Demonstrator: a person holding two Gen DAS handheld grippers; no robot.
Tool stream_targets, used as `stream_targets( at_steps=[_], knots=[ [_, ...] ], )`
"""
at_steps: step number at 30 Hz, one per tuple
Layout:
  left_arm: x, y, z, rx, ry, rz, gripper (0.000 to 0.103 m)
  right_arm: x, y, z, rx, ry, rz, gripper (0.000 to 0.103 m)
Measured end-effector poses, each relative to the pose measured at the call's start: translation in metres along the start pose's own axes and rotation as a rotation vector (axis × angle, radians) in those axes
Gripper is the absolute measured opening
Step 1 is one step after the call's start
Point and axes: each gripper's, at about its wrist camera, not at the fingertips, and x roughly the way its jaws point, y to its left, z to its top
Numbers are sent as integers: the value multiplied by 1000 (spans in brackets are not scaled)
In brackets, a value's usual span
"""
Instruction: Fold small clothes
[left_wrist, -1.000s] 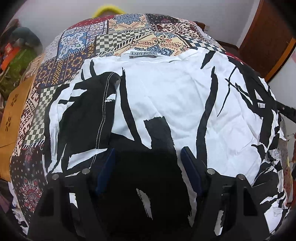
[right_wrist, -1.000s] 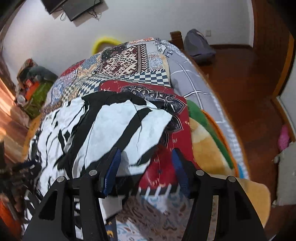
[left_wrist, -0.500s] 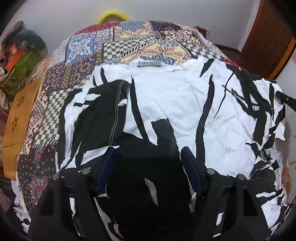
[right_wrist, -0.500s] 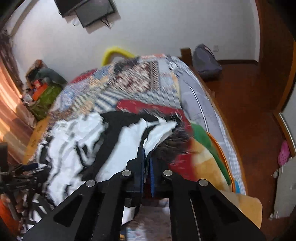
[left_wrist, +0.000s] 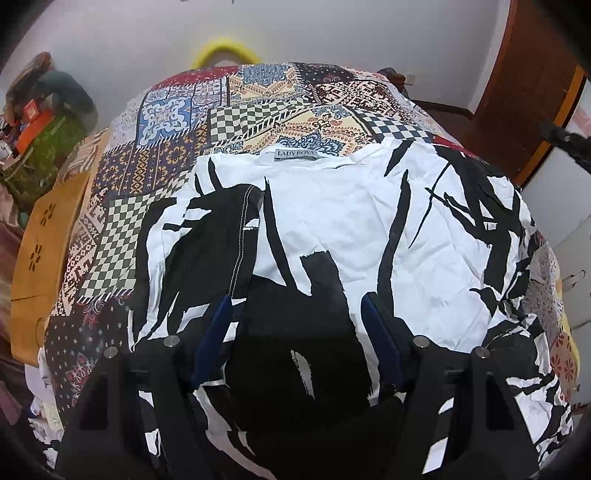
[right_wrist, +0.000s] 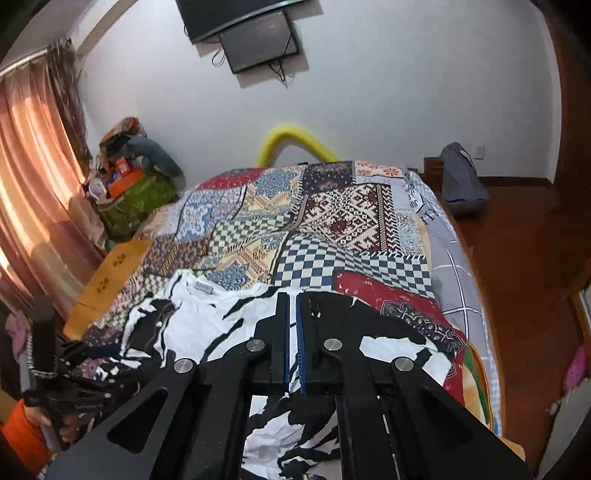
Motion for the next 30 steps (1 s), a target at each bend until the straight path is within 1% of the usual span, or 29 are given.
stream_targets(
  at_steps=[1, 3, 5, 6, 7, 11, 14, 16, 19, 25, 27, 28, 29, 30],
  knots=[
    [-2, 1, -1, 2, -3, -3, 72, 2, -1, -4, 1, 12, -7, 4],
    [-4, 3, -4, 7, -9, -2, 72, 6, -9, -16, 9, 50, -47, 14],
    [-4, 5, -6, 8, -9, 1, 72, 8, -21, -30, 27, 83, -80, 43],
    [-3, 7, -6, 4, -6, 1, 72, 7, -31, -41, 50, 97, -98, 46],
    [0, 8, -5, -1, -2, 0, 72, 4, -39, -52, 70, 108, -105, 47],
    [13, 9, 3, -30, 30, -25, 72, 1, -65, -83, 118, 167, -133, 47],
    [22, 6, 12, -51, 50, -54, 72, 1, -82, -90, 153, 177, -163, 47],
    [28, 1, 19, -56, 58, -68, 72, 1, -90, -88, 185, 167, -150, 47],
    [38, -12, 29, -34, 68, -68, 72, 8, -98, -80, 212, 151, -123, 47],
    [61, -31, 50, 11, 92, -66, 72, 42, -103, -73, 226, 176, -119, 47],
    [70, -35, 58, 26, 104, -78, 72, 45, -102, -72, 220, 161, -122, 34],
    [75, -37, 61, 28, 107, -67, 72, 45, -101, -72, 212, 151, -123, 24],
    [78, -37, 63, 30, 109, -58, 72, 43, -98, -71, 200, 137, -131, 17],
    [82, -37, 65, 29, 110, -54, 72, 40, -98, -71, 188, 124, -139, 15]
  ],
)
